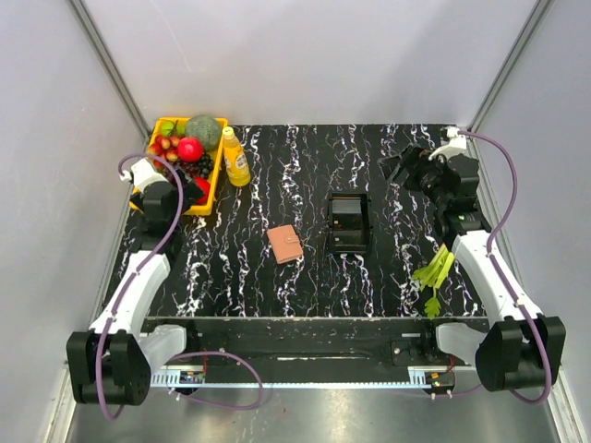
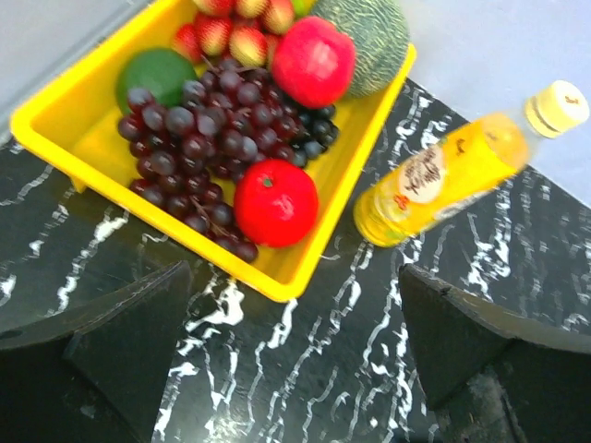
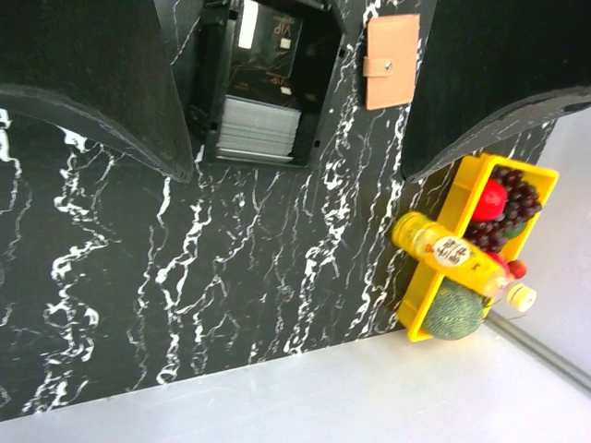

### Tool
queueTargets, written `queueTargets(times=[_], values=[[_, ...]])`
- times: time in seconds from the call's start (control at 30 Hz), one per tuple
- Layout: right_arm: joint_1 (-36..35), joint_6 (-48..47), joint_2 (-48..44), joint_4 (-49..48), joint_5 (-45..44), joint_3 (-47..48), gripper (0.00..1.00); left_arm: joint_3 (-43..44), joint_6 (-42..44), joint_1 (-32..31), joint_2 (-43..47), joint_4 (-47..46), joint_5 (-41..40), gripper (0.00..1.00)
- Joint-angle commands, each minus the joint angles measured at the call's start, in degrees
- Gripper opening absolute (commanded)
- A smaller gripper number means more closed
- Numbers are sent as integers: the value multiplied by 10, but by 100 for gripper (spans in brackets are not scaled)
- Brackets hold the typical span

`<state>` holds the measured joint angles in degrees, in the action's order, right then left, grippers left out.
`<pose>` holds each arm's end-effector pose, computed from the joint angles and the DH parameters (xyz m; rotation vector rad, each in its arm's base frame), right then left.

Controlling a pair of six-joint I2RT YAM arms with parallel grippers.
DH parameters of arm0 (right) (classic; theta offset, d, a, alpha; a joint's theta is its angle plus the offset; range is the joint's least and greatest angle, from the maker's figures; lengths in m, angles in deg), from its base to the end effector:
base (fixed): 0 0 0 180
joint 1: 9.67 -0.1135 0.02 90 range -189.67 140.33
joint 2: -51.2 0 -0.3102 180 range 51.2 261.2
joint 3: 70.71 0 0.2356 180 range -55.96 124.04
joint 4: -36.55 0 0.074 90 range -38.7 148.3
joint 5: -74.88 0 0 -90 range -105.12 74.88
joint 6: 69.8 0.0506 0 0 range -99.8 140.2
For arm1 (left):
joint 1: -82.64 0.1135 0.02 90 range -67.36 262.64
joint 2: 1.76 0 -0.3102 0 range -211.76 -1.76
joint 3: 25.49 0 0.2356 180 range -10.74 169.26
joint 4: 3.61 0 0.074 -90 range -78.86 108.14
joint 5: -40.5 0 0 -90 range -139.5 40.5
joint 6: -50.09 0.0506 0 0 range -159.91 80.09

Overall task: Put the credit cards into the card holder
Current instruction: Open the card holder at the center of the board.

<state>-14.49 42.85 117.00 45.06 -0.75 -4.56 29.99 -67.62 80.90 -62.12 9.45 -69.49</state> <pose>0.2483 0.0335 0.3804 0.0814 1.7401 0.5685 0.2174 0.0107 0.3256 -0.6466 1.7489 -0.0267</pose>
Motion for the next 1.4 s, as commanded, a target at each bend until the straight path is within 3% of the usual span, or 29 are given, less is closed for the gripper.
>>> queueTargets(times=[0.0,0.23,0.33,0.57,0.67,0.83,1.13,1.37], values=[[1,10,-21,25,66,11,99,-18,-56,3,44,-20,103,99],[-7,-14,7,94,106,26,97,11,-47,-8,2,0,224,99],[-42,-38,21,151,85,56,81,18,-34,-47,-29,16,223,99],[-178,-51,71,198,37,113,74,-6,-24,-142,-83,27,173,99],[-214,-23,100,193,21,131,73,-25,-57,-156,-99,-2,222,91],[-272,-25,144,193,-5,164,67,-61,-92,-200,-125,-41,235,81],[-336,-11,242,214,-48,208,56,-91,-144,-204,-204,-146,331,43],[-356,-21,302,250,-76,231,51,-97,-169,-222,-253,-190,350,47]])
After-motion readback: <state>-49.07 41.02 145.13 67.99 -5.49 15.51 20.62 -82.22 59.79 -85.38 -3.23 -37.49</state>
